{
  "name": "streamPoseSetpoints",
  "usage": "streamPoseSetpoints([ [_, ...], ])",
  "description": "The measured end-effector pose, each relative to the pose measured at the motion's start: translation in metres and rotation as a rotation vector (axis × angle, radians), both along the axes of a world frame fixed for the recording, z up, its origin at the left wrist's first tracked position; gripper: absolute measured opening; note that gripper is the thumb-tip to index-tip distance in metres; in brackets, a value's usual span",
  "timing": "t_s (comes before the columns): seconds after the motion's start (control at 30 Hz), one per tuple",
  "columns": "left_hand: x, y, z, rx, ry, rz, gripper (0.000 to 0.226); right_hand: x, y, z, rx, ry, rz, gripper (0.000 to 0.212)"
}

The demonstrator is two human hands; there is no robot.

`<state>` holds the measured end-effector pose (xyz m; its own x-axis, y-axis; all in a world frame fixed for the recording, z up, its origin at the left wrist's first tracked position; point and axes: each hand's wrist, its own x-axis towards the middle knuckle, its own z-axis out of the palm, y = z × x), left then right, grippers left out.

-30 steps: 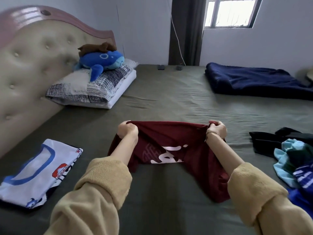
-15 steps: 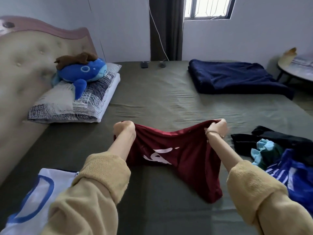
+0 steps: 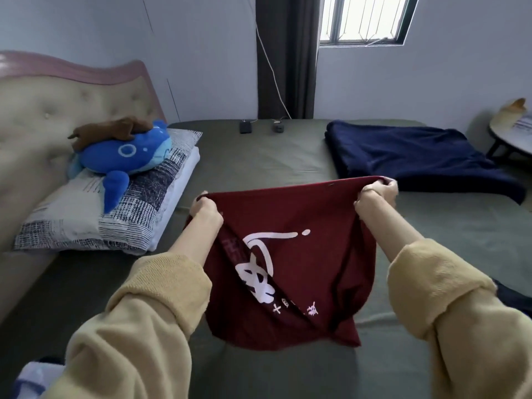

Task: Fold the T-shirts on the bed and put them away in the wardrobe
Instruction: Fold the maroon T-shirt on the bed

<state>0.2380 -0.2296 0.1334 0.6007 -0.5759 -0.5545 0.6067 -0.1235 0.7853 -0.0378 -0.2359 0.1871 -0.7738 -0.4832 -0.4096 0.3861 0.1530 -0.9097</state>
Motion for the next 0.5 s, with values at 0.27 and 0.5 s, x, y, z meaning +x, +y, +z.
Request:
streamPoseSetpoints([
  [0.27, -0.005, -0.024, 0.062, -0.239, -0.466, 0.021, 0.026, -0.010, -0.041, 0.048, -0.286, 0.155, -0.032, 0.028],
  [0.5, -0.004, 0.017, 0.007, -0.025, -0.837, -0.014, 0.028, -0.012, -0.009, 0.004, -0.218, 0.153, -0.041, 0.020],
])
